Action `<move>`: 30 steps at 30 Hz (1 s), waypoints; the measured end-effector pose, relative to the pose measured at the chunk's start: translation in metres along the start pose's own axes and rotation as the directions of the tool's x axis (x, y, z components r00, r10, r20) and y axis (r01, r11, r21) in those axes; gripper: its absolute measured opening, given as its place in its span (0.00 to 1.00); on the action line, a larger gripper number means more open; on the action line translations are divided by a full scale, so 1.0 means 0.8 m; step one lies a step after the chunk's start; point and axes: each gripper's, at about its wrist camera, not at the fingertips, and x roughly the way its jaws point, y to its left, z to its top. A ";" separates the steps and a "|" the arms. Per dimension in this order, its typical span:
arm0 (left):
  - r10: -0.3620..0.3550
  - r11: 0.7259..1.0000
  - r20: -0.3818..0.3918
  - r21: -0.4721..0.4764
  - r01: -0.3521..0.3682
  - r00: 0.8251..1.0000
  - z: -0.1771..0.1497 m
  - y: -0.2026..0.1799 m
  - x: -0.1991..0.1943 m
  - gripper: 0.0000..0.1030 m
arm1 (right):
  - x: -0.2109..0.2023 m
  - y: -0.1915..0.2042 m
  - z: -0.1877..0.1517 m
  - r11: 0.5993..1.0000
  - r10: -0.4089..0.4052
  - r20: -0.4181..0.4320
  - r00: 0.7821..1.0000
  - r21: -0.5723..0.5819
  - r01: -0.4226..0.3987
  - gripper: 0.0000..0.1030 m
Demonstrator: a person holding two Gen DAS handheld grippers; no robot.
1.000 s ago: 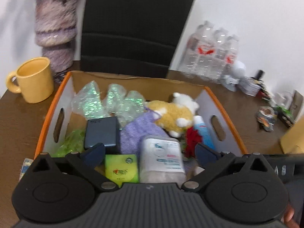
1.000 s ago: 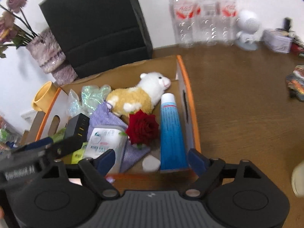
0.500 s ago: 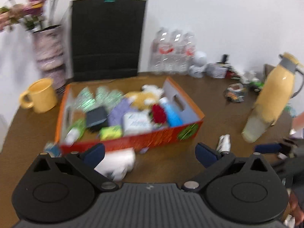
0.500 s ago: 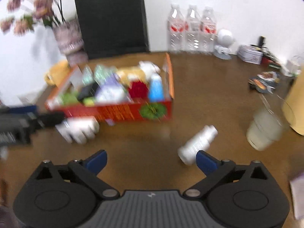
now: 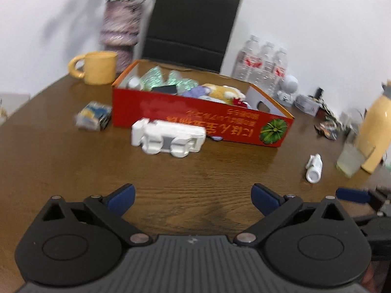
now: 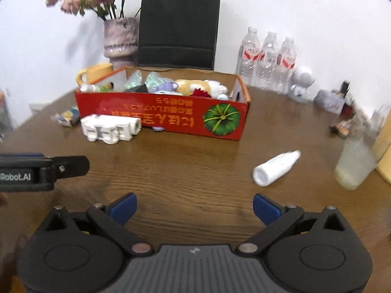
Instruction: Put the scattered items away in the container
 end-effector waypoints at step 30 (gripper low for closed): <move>0.124 0.985 -0.052 0.129 -0.116 0.991 -0.029 0.011 0.003 1.00 | 0.026 0.013 -0.024 0.999 0.047 -0.063 0.997 0.000 -0.047 1.00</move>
